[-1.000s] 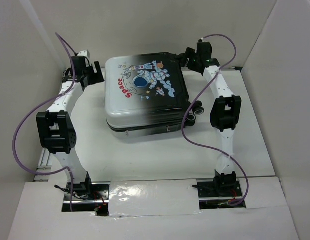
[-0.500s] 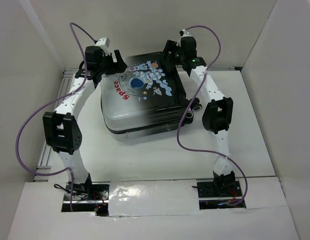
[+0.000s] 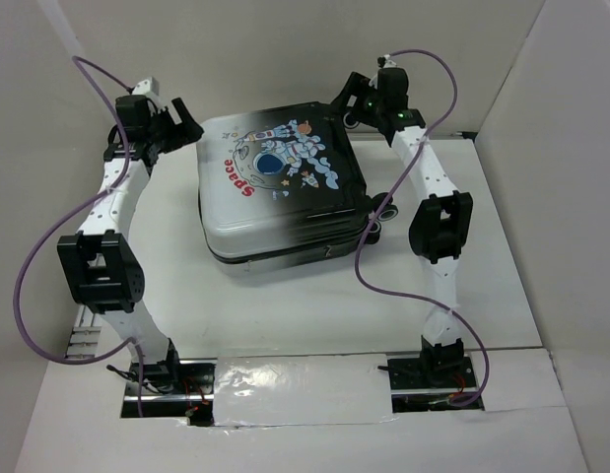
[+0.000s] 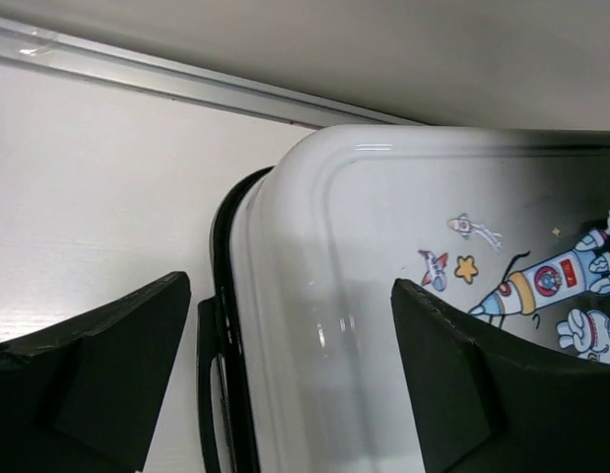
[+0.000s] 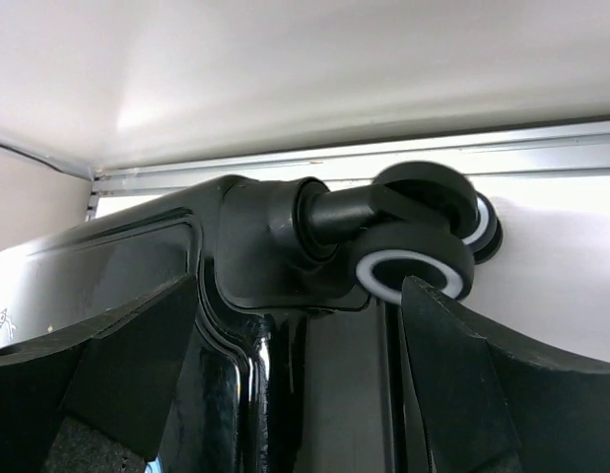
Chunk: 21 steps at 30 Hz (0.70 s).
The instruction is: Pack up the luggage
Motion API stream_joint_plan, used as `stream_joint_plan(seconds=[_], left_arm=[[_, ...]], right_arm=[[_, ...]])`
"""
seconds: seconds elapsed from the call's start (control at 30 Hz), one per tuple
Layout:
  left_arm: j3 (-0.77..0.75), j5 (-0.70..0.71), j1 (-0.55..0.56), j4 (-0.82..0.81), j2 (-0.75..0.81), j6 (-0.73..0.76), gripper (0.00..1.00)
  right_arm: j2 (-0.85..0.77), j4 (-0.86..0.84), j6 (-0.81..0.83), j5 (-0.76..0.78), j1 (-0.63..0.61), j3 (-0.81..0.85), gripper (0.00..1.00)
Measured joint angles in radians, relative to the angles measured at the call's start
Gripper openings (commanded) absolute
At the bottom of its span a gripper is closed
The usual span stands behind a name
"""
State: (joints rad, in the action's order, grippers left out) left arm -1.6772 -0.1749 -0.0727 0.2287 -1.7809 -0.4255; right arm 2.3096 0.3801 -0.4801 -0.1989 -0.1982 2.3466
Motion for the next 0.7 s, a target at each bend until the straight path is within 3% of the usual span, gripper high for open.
stream_joint_plan(seconds=[0.23, 0.43, 0.7], left_arm=[[0.116, -0.106, -0.033, -0.008, 0.016, -0.060, 0.96], [0.097, -0.251, -0.038, -0.046, -0.035, -0.098, 0.95], [0.032, -0.322, -0.035, -0.042, -0.093, -0.093, 0.92]], right_arm=[[0.000, -0.008, -0.018, -0.058, 0.002, -0.031, 0.91], [0.005, -0.023, -0.037, -0.142, 0.002, -0.039, 0.91], [0.027, -0.044, -0.035, -0.213, 0.005, -0.035, 0.76]])
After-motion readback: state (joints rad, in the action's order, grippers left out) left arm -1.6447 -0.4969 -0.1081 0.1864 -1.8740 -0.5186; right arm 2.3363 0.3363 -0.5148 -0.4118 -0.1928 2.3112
